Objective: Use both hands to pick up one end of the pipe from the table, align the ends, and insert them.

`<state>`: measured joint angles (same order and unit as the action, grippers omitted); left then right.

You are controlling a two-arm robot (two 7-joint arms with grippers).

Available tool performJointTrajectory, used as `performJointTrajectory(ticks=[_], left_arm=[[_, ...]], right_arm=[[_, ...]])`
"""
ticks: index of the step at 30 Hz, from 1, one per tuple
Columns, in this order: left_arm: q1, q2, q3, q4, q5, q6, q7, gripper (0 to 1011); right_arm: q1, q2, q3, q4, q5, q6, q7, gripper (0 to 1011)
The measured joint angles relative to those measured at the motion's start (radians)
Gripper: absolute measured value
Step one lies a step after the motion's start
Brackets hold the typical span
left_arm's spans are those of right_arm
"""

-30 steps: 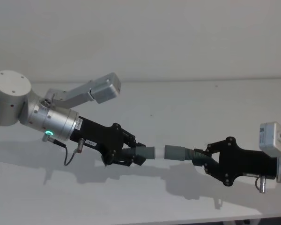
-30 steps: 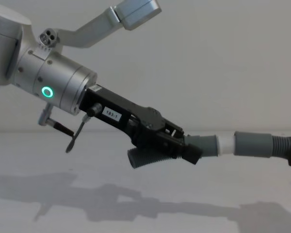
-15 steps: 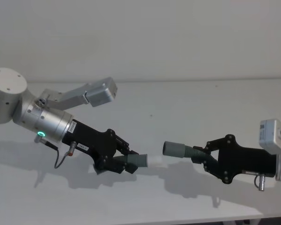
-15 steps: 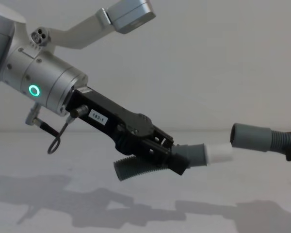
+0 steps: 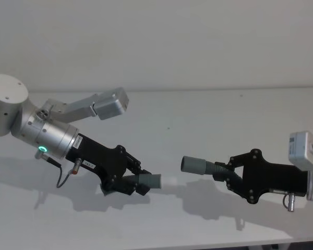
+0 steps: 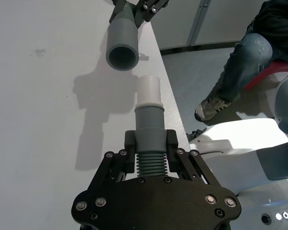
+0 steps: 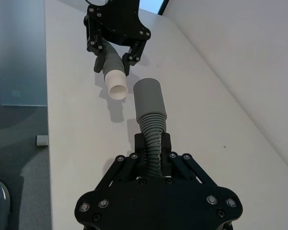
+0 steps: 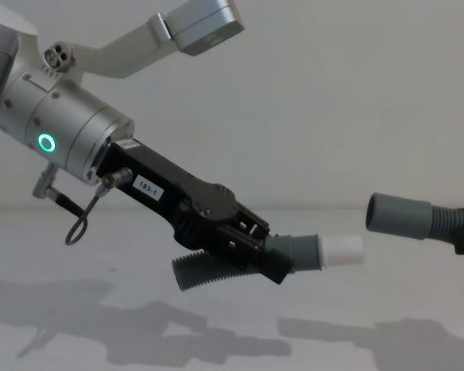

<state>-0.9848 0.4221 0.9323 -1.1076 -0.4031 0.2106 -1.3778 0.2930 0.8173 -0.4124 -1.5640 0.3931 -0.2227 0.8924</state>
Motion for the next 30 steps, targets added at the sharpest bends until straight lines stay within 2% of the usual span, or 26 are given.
performJointTrajectory(ticks=[16, 30], left_arm=[[-0.001, 0.005, 0.001, -0.009, -0.005, 0.003, 0.003, 336], [-0.01, 0.009, 0.006, -0.025, -0.02, 0.005, -0.005, 336]], right_arm=[[0.007, 0.001, -0.006, 0.006, 0.001, -0.004, 0.0, 155], [0.028, 0.005, -0.02, 0.043, 0.001, -0.034, 0.027, 155]])
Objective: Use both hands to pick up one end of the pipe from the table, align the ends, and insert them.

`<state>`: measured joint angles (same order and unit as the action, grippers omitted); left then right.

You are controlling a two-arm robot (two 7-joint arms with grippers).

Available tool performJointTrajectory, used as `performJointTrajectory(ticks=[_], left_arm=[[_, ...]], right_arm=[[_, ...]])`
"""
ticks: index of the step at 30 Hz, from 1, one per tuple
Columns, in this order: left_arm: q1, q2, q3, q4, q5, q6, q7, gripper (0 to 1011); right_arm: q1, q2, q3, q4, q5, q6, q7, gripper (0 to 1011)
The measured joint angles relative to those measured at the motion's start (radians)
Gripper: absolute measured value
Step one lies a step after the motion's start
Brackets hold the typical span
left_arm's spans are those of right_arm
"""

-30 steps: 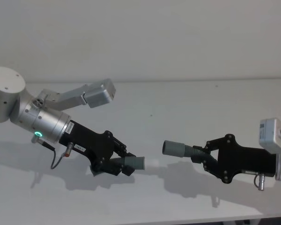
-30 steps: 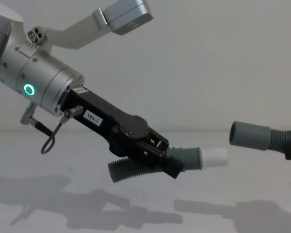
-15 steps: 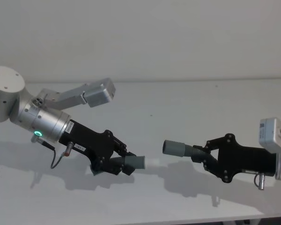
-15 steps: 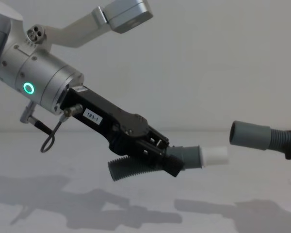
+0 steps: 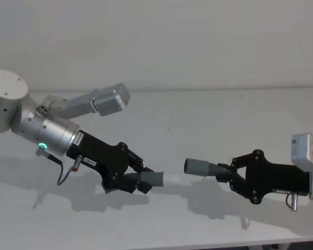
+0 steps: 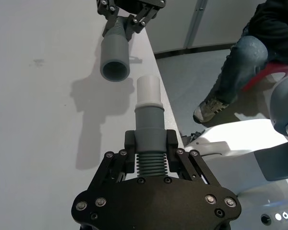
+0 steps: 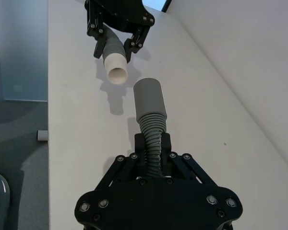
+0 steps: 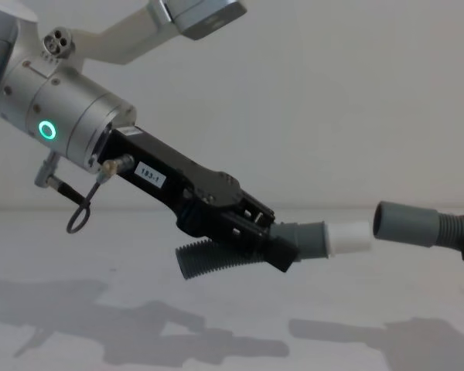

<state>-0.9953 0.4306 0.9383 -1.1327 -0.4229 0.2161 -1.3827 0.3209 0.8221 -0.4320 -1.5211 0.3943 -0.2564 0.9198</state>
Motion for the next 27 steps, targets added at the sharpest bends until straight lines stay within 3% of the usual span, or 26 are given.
performJointTrajectory(ticks=[18, 27], left_arm=[[-0.03, -0.003, 0.033, 0.006, -0.004, -0.003, -0.045, 336], [-0.035, -0.007, 0.036, 0.012, -0.002, -0.004, -0.016, 336]], right_arm=[[0.014, 0.015, -0.007, 0.026, 0.021, -0.019, 0.019, 155], [0.019, 0.024, -0.017, 0.029, 0.023, -0.023, 0.027, 155]])
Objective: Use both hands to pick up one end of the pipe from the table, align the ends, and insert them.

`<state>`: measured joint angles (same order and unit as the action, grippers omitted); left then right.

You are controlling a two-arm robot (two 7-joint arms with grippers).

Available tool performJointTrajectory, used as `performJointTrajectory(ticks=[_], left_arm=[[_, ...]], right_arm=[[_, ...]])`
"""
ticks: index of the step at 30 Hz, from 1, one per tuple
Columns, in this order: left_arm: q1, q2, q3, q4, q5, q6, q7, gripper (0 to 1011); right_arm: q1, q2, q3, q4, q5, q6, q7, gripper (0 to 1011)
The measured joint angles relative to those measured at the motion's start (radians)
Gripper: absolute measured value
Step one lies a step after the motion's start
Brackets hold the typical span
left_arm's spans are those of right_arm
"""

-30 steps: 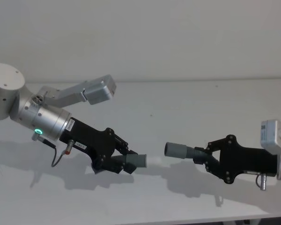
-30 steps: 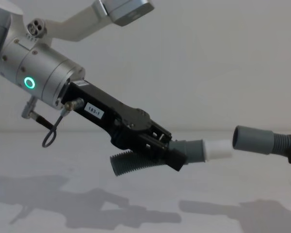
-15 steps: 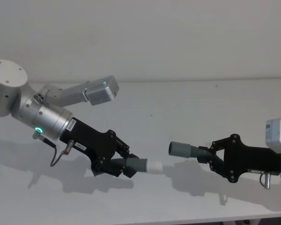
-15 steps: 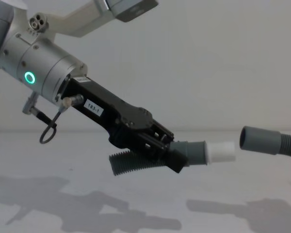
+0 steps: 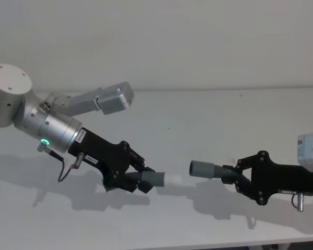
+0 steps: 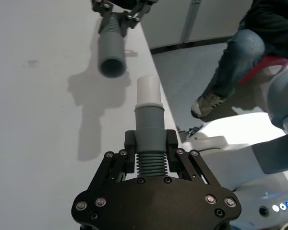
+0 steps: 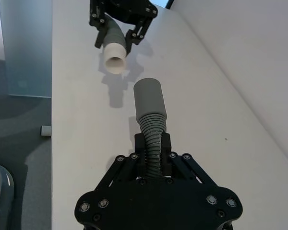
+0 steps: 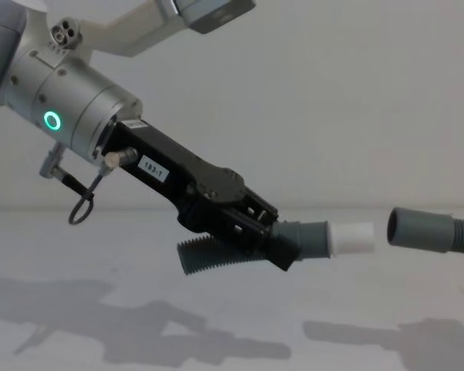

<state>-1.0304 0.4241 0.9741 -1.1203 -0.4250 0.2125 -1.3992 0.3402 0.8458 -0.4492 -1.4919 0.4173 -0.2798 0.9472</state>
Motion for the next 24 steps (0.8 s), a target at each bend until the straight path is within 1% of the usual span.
performJointTrajectory(ticks=[4, 10, 24], left_arm=[[0.0, -0.004, -0.002, 0.005, 0.002, -0.003, 0.029, 336], [0.0, -0.017, -0.005, 0.021, 0.004, -0.014, 0.058, 336], [-0.014, -0.046, 0.008, 0.065, 0.001, -0.04, 0.061, 336]], right_arm=[[0.003, 0.001, -0.004, 0.002, 0.0, -0.001, 0.002, 155], [0.009, 0.001, -0.011, 0.007, 0.0, -0.005, 0.003, 155], [0.023, -0.002, -0.022, 0.016, 0.003, -0.016, 0.003, 155]])
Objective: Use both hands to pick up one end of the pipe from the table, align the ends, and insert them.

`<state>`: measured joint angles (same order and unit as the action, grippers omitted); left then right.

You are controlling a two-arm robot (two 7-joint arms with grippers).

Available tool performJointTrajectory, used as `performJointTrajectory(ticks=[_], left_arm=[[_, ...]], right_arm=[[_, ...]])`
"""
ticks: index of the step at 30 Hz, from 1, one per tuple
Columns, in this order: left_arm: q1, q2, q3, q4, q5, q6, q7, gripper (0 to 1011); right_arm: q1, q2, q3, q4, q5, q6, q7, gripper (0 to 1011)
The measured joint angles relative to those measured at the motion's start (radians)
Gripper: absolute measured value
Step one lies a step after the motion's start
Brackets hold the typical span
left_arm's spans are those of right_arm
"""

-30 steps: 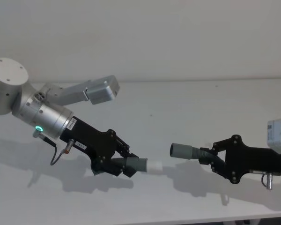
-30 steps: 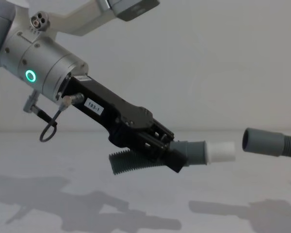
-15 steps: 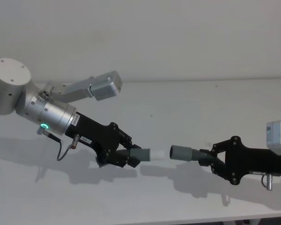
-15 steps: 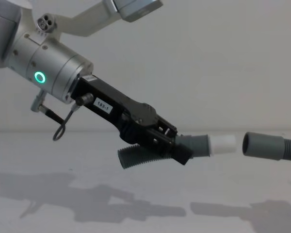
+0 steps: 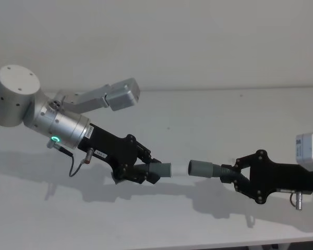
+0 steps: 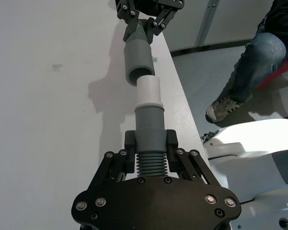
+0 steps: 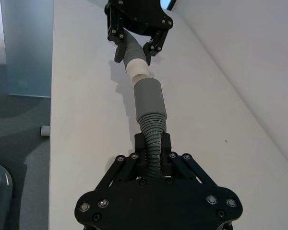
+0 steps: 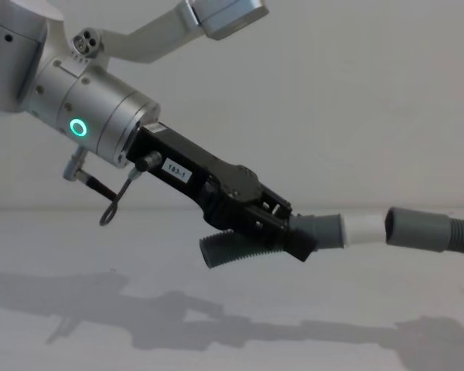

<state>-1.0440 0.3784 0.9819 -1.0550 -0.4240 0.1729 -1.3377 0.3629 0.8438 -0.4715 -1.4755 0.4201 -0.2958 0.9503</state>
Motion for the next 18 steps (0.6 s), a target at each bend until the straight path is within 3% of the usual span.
performJointTrajectory(ticks=[18], left_arm=[[-0.019, -0.016, 0.018, 0.036, -0.014, -0.018, -0.017, 336]], right_arm=[[0.011, 0.001, -0.01, 0.006, 0.011, -0.006, 0.01, 153]])
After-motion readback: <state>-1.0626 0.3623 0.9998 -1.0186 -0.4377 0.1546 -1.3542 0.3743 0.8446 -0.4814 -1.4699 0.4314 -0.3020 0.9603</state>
